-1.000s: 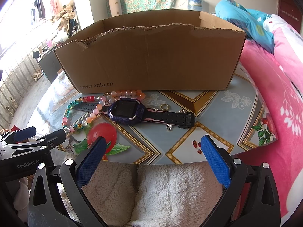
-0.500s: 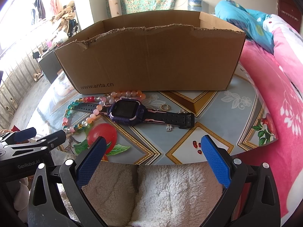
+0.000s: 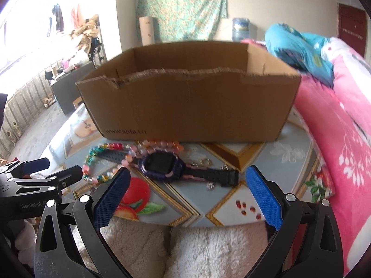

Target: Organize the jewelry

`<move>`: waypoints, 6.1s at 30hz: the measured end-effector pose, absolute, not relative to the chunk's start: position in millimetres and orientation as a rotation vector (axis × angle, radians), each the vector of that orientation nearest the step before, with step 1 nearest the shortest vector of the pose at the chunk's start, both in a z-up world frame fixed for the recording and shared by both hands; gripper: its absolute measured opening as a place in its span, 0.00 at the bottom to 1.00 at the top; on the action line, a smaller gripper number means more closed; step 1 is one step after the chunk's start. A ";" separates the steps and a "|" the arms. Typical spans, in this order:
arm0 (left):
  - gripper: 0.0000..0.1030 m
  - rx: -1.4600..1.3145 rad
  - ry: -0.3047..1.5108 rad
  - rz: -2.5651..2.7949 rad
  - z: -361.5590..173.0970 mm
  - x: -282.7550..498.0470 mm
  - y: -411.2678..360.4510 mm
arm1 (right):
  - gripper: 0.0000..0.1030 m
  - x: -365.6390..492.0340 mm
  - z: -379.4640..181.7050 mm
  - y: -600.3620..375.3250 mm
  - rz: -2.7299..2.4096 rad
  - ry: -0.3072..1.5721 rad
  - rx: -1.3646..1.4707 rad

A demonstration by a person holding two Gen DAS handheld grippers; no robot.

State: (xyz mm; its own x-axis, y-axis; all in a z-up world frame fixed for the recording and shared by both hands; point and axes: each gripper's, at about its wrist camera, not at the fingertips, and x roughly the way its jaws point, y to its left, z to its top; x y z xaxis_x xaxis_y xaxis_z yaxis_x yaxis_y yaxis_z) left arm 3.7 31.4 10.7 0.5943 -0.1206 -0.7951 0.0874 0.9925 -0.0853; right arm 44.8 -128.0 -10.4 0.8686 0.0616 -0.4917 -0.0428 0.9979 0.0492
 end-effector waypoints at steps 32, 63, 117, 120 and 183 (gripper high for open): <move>0.18 0.129 0.945 -0.442 -16.1 50.4 23.6 | 0.25 116.9 -15.1 -73.4 0.306 0.830 0.027; 0.09 0.057 0.576 -0.598 163.7 108.1 3.0 | 0.07 107.8 135.7 -135.7 0.420 0.508 -0.041; 0.52 -0.113 1.020 -0.408 -17.0 74.5 7.2 | 0.42 108.5 -17.5 -146.4 0.363 0.811 0.229; 0.54 -0.095 1.023 -0.400 -16.3 75.0 1.9 | 0.42 111.7 -20.1 -140.6 0.358 0.808 0.200; 0.27 0.075 0.942 -0.400 -17.2 64.8 -28.1 | 0.36 90.3 -32.9 -221.0 0.247 0.828 0.372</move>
State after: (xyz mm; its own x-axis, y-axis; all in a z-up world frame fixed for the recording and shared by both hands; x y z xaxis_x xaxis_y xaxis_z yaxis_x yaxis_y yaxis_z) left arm 64.8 -28.1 -17.2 0.5204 -0.3013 -0.7990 0.3662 0.9240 -0.1099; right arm 90.3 -221.0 -32.9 0.6537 0.3552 -0.6682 -0.0690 0.9073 0.4148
